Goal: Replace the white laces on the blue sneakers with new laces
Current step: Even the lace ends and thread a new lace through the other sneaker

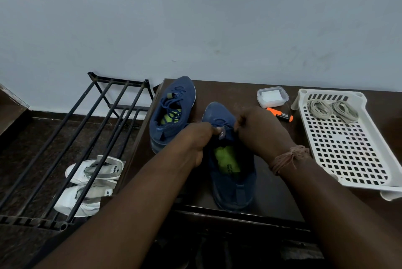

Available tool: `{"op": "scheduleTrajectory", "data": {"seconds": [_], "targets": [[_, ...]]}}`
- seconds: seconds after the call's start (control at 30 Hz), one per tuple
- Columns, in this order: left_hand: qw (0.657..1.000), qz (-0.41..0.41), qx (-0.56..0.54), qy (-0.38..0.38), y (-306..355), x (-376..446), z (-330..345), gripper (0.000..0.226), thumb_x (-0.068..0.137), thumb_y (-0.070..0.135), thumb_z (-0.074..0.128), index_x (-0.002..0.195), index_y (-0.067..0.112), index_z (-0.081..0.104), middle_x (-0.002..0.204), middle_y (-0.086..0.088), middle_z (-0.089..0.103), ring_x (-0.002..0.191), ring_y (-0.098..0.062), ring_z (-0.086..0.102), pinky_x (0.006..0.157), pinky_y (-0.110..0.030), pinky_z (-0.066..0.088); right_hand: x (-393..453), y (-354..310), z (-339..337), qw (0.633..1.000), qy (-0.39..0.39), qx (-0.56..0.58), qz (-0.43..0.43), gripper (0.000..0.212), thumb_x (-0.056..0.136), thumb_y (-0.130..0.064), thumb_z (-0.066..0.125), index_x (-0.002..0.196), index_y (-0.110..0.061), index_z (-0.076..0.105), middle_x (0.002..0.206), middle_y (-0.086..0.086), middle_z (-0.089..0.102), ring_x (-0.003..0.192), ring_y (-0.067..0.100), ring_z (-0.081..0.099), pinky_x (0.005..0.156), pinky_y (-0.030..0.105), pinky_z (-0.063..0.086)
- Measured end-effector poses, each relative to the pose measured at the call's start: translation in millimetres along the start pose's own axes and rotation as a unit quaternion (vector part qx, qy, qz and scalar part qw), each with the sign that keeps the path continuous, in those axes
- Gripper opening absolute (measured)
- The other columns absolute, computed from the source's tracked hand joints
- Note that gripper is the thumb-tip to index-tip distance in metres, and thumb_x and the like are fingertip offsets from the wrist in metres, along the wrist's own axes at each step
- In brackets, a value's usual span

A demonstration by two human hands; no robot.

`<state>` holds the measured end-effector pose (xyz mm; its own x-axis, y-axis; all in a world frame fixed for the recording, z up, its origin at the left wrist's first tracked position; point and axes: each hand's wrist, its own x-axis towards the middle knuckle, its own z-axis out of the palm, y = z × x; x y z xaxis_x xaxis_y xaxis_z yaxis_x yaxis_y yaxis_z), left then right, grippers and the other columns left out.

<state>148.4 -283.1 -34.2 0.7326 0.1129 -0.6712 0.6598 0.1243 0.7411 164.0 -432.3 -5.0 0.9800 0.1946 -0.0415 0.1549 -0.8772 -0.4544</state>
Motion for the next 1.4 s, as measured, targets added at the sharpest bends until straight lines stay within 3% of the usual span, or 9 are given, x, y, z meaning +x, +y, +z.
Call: {"op": "scheduleTrajectory", "data": {"seconds": [0.33,0.5,0.6,0.73,0.9,1.03,1.27,1.33,1.4], "targets": [[1.000,0.012,0.001,0.006,-2,2,1,0.029,0.093,0.009,0.066,0.120,0.002,0.068,0.111,-0.019,0.073,0.107,-0.037,0.068,0.101,-0.052,0.053,-5,-9,5,0.998,0.053,-0.004,-0.030,0.011,0.084,-0.014,0.059,0.089,-0.019,0.067,0.090,0.002,0.068,0.084,0.024,0.064,0.073,0.034,0.053],[1.000,0.010,-0.009,0.000,-3,2,1,0.036,0.095,0.010,0.067,0.130,0.002,0.063,0.119,-0.020,0.070,0.112,-0.037,0.065,0.103,-0.049,0.052,-1,-8,4,0.998,0.000,0.040,-0.039,0.023,0.085,-0.010,0.062,0.097,-0.022,0.076,0.102,0.002,0.072,0.092,0.022,0.067,0.086,0.037,0.055],[1.000,-0.003,-0.025,-0.010,-1,-2,1,0.024,0.097,0.008,0.063,0.120,0.003,0.068,0.115,-0.020,0.072,0.110,-0.038,0.067,0.095,-0.047,0.055,-1,-8,4,0.998,-0.012,0.011,-0.053,0.021,0.087,-0.012,0.060,0.097,-0.018,0.077,0.099,0.005,0.073,0.089,0.023,0.066,0.084,0.037,0.056],[0.999,-0.001,-0.031,-0.011,-2,-1,1,0.021,0.098,0.008,0.061,0.116,0.007,0.070,0.115,-0.019,0.073,0.110,-0.036,0.067,0.101,-0.051,0.052,1,-8,6,0.997,-0.010,-0.041,-0.060,0.016,0.091,-0.019,0.061,0.092,-0.015,0.077,0.094,0.007,0.070,0.089,0.025,0.064,0.082,0.035,0.055],[1.000,0.001,-0.019,0.001,-3,1,1,0.025,0.095,0.009,0.064,0.119,0.004,0.070,0.118,-0.017,0.072,0.113,-0.034,0.065,0.106,-0.051,0.050,2,-5,3,0.998,-0.027,0.037,-0.030,0.014,0.088,-0.011,0.064,0.086,-0.014,0.077,0.087,0.003,0.073,0.083,0.020,0.067,0.078,0.030,0.053],[1.000,0.001,-0.011,0.009,-2,-2,2,0.032,0.096,0.009,0.065,0.126,0.000,0.066,0.118,-0.019,0.071,0.112,-0.035,0.066,0.104,-0.050,0.050,2,-4,4,0.993,-0.021,0.111,-0.030,0.009,0.088,-0.019,0.071,0.083,-0.019,0.079,0.081,-0.003,0.073,0.078,0.011,0.067,0.072,0.028,0.055],[1.000,-0.018,-0.010,-0.006,4,-11,-1,0.027,0.095,0.012,0.067,0.119,0.003,0.069,0.107,-0.018,0.075,0.101,-0.035,0.071,0.089,-0.046,0.058,3,0,7,0.985,0.024,0.169,0.012,0.016,0.084,-0.013,0.066,0.071,-0.017,0.075,0.076,-0.004,0.072,0.073,0.012,0.067,0.068,0.029,0.054],[1.000,-0.002,0.007,0.001,6,-11,-2,0.027,0.095,0.018,0.067,0.114,0.000,0.069,0.106,-0.015,0.075,0.099,-0.032,0.070,0.093,-0.046,0.057,7,-1,1,0.952,0.048,0.294,0.073,0.015,0.086,-0.015,0.061,0.073,-0.016,0.069,0.077,0.000,0.069,0.075,0.020,0.065,0.073,0.033,0.052],[0.999,0.031,0.025,0.026,7,-11,-4,0.028,0.096,0.024,0.066,0.110,0.000,0.070,0.106,-0.015,0.074,0.097,-0.031,0.070,0.092,-0.045,0.057,10,-5,-13,0.846,0.072,0.508,0.145,0.017,0.091,-0.016,0.051,0.077,-0.015,0.061,0.078,0.006,0.066,0.077,0.026,0.063,0.075,0.038,0.051]]}}
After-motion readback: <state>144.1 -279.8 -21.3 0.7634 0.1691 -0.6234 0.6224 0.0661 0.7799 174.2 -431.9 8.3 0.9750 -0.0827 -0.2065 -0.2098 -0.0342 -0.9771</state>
